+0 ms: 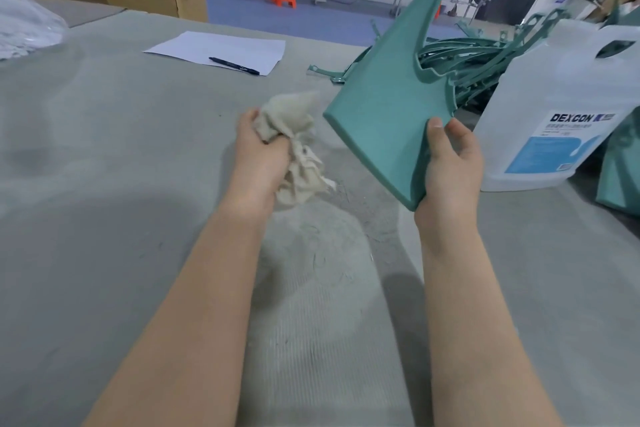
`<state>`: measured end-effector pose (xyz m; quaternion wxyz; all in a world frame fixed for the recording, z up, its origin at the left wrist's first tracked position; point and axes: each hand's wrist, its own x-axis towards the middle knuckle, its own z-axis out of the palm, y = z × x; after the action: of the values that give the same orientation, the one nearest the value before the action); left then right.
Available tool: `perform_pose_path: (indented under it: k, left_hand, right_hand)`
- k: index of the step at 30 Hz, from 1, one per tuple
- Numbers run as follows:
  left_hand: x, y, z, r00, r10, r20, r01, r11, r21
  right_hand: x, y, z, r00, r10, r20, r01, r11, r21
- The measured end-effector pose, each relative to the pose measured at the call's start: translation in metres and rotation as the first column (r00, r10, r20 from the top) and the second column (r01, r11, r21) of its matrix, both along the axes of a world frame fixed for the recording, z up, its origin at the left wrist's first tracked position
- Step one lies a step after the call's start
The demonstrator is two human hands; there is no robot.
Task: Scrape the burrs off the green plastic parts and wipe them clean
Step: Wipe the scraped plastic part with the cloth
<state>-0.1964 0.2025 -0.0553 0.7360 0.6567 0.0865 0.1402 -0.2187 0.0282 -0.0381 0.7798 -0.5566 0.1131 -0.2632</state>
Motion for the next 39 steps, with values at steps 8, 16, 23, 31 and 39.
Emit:
perform_pose_path:
  k: [8, 16, 23, 31, 39]
  left_hand:
    - [-0.014, -0.008, 0.017, 0.691, -0.709, 0.142, 0.625, 0.487, -0.61]
    - [-0.012, -0.007, 0.011, 0.764, -0.632, 0.126, 0.591, 0.61, -0.528]
    - [-0.013, -0.013, 0.012, 0.756, -0.631, 0.173, 0.606, 0.575, -0.55]
    - [-0.013, -0.016, 0.018, 0.87, -0.461, 0.173, 0.485, 0.737, -0.472]
    - [-0.012, -0.01, 0.019, 0.948, -0.278, 0.157, 0.319, 0.828, -0.462]
  right_hand:
    - [-0.001, -0.006, 0.0, 0.998, 0.05, -0.036, -0.053, 0.996, -0.077]
    - [-0.006, -0.007, 0.007, 0.846, 0.532, 0.022, -0.508, 0.794, 0.332]
    - [-0.013, 0.03, -0.003, 0.605, 0.796, -0.026, -0.753, 0.582, 0.307]
    - [-0.011, 0.04, -0.002, 0.747, 0.664, -0.005, -0.618, 0.698, 0.361]
    - [-0.01, 0.017, 0.006, 0.995, -0.078, 0.057, 0.086, 0.987, -0.139]
